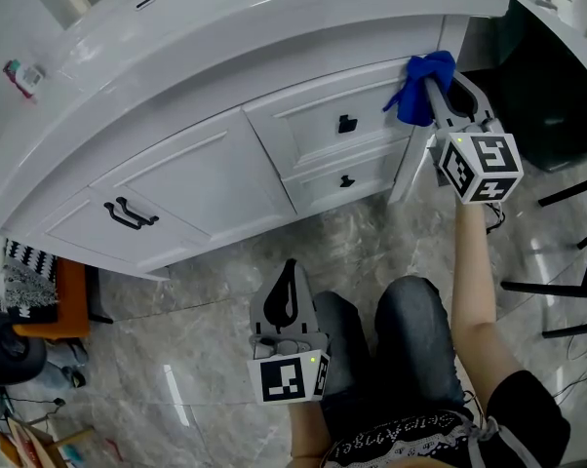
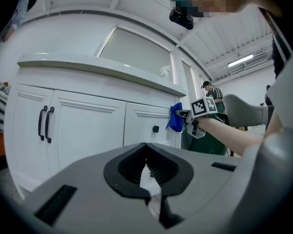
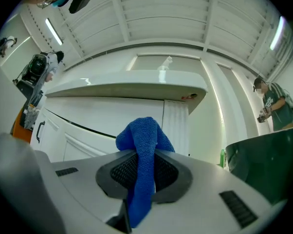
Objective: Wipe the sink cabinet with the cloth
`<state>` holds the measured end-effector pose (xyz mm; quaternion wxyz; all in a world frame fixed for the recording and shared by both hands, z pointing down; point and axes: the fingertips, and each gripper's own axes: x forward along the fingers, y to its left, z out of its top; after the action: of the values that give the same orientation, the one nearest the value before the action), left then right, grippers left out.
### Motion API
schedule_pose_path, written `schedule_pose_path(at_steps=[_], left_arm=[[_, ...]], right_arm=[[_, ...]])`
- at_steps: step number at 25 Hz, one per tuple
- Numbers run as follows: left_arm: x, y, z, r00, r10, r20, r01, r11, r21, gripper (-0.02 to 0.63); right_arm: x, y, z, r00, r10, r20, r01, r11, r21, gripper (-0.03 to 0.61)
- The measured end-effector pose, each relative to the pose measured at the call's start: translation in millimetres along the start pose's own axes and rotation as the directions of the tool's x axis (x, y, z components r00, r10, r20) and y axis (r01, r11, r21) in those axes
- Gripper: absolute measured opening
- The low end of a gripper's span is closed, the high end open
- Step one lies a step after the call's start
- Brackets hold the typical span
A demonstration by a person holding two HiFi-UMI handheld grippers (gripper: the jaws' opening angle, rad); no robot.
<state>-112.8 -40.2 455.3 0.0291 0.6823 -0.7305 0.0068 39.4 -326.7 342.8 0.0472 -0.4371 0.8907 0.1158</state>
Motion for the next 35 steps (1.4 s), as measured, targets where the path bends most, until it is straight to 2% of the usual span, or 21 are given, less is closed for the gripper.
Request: schedule_pose_path(at_steps=[5,7,9,12,15,18,24,35], left_arm=[[-2,-7,1,1.0,-0.015,0.005,0.015,1.0,-0.001,0.005],[-4,-7,0,1.0,-0.015,0.004,0.015,1.0,-0.003,0.005],[-6,-6,-1,1.0,-0.01,0.002,0.01,1.0,-0.004,0.005],[-10,-1,1,1.0,0.006,0.004,-0.006,1.0,-0.004,0.005],[-15,4,3,1.0,0.025,0.01,-0.025,1.0,-0.005,0.005],[-21,11,2,0.999,0.046,0.01,-0.046,0.999,-0.009,0.005],[-28,20,-3,0.998,0.062,0.002,-0.062,0.998,-0.03,0.005],[-27,21,-8,0.999,0.048,0.006,-0.048,0.997,-0.053,0.005]], right_arm=[[0,4,2,0.999,-0.023,-0.029,0.022,0.999,-0.033,0.06],[-6,18,11,1.0,0.002,-0.011,-0.002,1.0,-0.02,0.06],[-18,50,29,0.996,0.068,0.051,-0.068,0.998,0.004,0.06],[-32,117,50,0.973,0.196,0.125,-0.198,0.98,0.0,0.06],[-27,185,49,0.939,0.323,0.121,-0.322,0.946,-0.022,0.06],[-15,233,32,0.913,0.401,0.077,-0.401,0.916,-0.02,0.06],[17,252,-8,0.914,0.405,-0.025,-0.405,0.914,0.026,0.06],[20,256,-10,0.918,0.396,-0.008,-0.396,0.916,-0.073,0.06]])
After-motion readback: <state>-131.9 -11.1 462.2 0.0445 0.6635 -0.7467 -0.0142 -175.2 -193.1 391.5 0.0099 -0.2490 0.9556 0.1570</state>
